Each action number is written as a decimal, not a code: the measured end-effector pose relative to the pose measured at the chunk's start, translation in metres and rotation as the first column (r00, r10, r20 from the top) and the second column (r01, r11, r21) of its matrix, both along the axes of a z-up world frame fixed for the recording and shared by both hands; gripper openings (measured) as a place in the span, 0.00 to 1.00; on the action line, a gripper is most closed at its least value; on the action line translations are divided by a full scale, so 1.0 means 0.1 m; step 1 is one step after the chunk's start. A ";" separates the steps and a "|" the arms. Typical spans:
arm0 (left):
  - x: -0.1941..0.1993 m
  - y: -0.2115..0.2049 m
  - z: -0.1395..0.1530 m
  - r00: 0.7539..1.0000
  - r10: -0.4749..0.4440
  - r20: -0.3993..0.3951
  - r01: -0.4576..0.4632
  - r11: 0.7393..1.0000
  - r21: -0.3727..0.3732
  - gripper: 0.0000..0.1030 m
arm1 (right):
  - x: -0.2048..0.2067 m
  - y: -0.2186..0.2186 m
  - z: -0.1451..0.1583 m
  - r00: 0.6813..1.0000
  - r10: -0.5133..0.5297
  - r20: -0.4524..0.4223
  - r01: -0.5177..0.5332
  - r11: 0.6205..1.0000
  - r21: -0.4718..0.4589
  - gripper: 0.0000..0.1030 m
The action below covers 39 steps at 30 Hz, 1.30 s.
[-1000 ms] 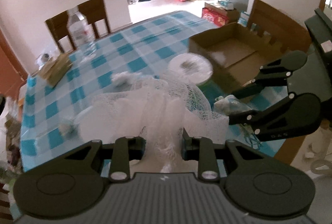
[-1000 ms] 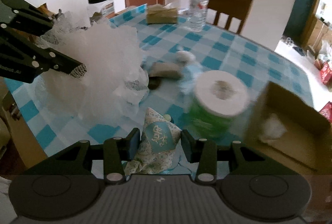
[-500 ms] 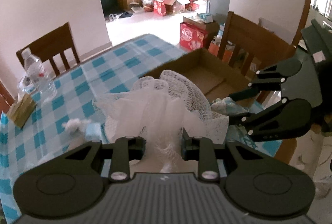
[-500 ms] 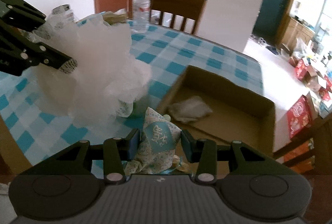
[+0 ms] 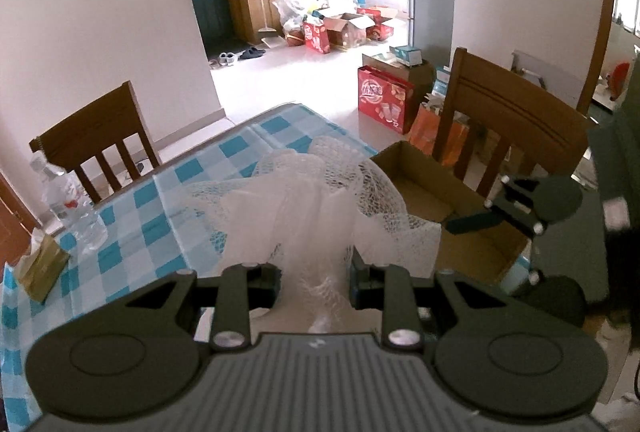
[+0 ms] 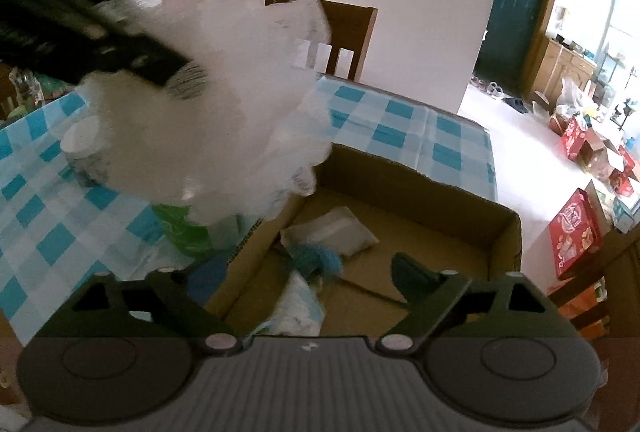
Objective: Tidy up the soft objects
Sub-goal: 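Carry the puff with the left tool while the right tool drops the sachet into the box, then lower the white bath puff into the box and open the left tool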
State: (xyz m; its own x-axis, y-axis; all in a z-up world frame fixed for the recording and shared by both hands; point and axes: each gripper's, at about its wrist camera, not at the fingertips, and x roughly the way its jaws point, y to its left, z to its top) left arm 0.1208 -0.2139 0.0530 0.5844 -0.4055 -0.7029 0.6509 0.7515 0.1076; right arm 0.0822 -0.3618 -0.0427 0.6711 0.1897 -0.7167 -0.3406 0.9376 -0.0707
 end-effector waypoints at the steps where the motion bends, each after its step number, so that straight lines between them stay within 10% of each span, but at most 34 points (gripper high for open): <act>1: 0.05 -0.04 -0.02 1.000 -0.001 -0.002 0.001 1.000 0.000 0.27 | 0.00 -0.01 -0.02 1.000 -0.002 -0.003 0.002 1.000 0.002 0.95; 30: 0.73 -1.69 -0.73 0.970 -0.214 -0.116 0.214 0.977 -0.015 0.29 | -0.52 -0.58 -0.15 0.966 -0.253 -0.045 0.255 0.966 0.035 1.00; 35: 0.79 -1.76 -0.79 0.977 -0.188 -0.097 0.187 0.982 -0.021 0.76 | -0.52 -0.65 -0.15 0.961 -0.274 -0.046 0.276 0.960 0.040 1.00; 39: 0.76 -1.77 -0.79 0.981 -0.181 -0.068 0.181 0.983 -0.001 0.84 | -0.53 -0.67 -0.16 0.960 -0.278 -0.046 0.279 0.959 0.041 1.00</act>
